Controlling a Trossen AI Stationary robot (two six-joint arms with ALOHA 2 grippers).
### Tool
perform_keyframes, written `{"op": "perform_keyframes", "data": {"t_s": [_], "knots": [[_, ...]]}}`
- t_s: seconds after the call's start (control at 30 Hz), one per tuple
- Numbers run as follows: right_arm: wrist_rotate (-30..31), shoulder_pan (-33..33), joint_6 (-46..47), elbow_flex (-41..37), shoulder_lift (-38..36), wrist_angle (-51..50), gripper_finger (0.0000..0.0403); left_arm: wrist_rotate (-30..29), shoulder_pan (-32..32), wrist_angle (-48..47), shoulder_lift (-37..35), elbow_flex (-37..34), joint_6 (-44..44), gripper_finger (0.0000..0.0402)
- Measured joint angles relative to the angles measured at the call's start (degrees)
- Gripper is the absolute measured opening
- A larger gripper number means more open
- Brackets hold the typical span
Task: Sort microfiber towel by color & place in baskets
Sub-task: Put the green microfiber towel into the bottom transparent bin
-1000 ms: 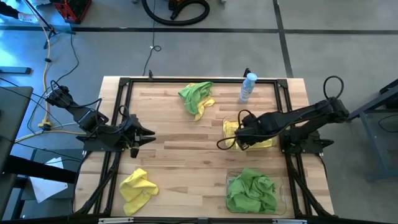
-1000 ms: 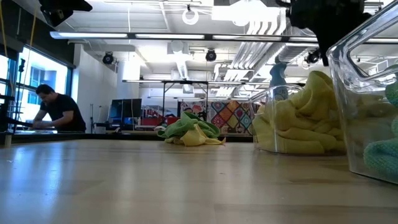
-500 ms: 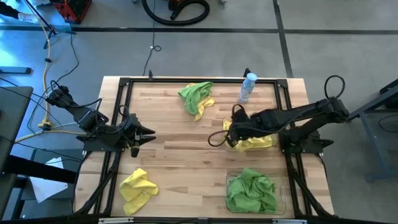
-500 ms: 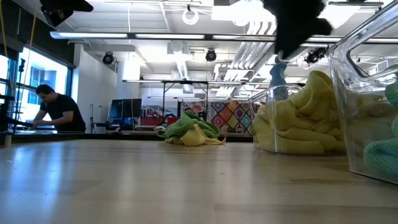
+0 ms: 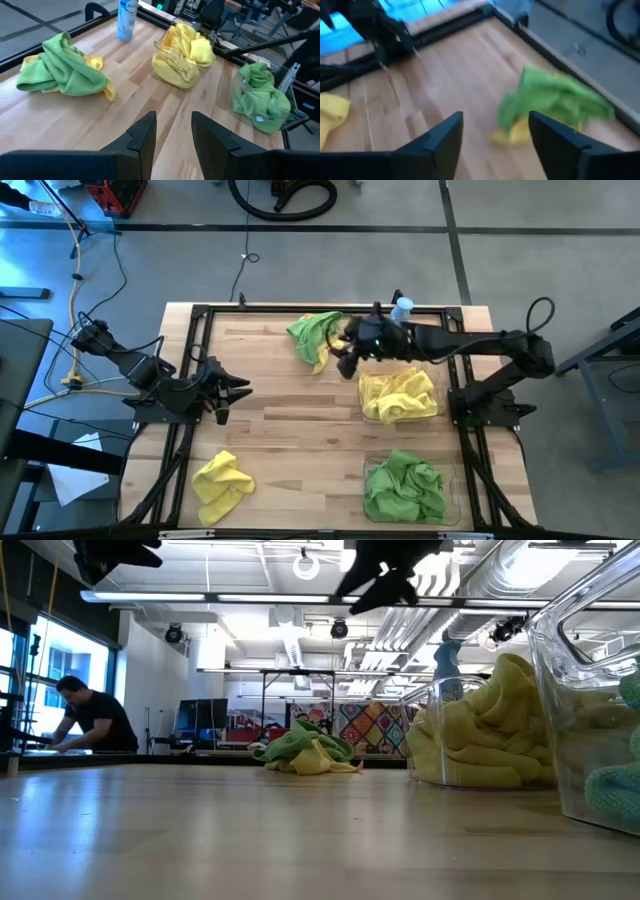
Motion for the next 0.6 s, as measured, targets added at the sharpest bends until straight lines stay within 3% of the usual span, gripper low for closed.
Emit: {"op": "perform_keyframes", "data": {"t_s": [0.13,0.27,0.37,0.6], "knots": [[-1.66,-2.87,-7.1,0.04,3.53,9.47,0.0272,-0.02,1.79,-0.04,0.0,-0.02,0.0,0.0113],[-0.69,-4.26,-9.83,7.03,11.35,8.76,0.0292,-0.02,3.76,-0.01,0.0,-0.02,1.08,0.0113],[1.19,-5.31,-8.64,17.57,19.85,1.34,0.0294,-0.02,5.37,-0.03,0.0,-0.02,3.73,0.0113],[2.16,-9.93,3.82,43.57,40.62,-26.92,0.0294,3.8,9.68,-0.28,-0.52,-0.04,12.28,0.0113]]}}
